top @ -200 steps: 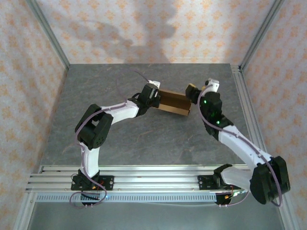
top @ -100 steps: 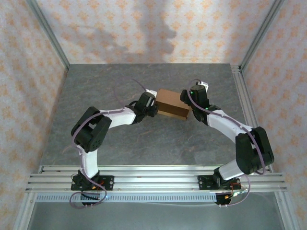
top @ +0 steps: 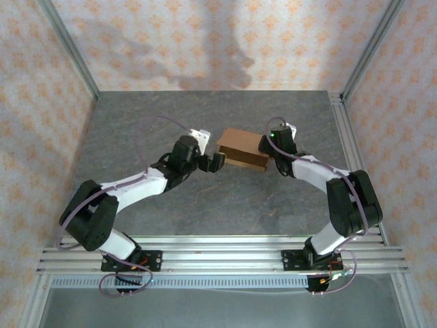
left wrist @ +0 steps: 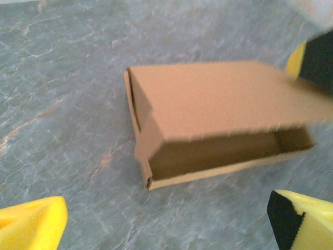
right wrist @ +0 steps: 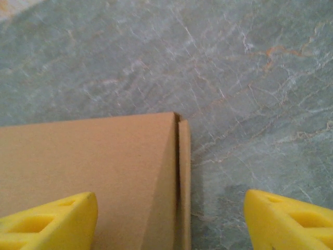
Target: Fold the paper box
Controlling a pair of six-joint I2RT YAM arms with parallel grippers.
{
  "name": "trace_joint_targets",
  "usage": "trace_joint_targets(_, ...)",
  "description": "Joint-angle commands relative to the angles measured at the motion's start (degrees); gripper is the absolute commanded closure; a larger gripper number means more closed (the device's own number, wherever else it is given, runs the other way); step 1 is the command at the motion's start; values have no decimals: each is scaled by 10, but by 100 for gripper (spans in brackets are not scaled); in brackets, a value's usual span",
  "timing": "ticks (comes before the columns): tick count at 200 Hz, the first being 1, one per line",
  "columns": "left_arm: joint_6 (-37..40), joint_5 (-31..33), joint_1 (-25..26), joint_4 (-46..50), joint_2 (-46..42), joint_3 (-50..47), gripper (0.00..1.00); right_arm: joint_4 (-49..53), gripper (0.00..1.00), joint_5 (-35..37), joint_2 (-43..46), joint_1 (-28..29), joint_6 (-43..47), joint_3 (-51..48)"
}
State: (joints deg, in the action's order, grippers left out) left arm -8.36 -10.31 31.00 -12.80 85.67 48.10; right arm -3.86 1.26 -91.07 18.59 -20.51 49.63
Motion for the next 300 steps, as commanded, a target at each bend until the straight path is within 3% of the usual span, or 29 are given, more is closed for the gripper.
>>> trace_joint_targets(1,-82,-68,-41,7,10,45,0,6,25,-18,-30,-18,9,-11)
trace_joint_targets(62,-123,-115,-79,240,199,273,19,22,27,-54,-87,-26,32,25)
trace_joint_targets(95,-131,-137,-80,278,282,336,32,23,36,-109,-94,-31,52,43)
trace_joint_targets(168,-127,-158,-80,310,351,394,56,81,53,-226,-155,-34,72,120)
trace_joint_targets(188,-128,-168,-78,307,347,391,58,87,61,-253,-165,-34,66,134)
trace_joint_targets(253,-156,-197,-70,272,341,370,59,14,67,-337,-195,-32,-13,135)
trace_joint_targets(300,-171,-211,-68,258,346,370,60,-31,81,-333,-226,-16,-95,129)
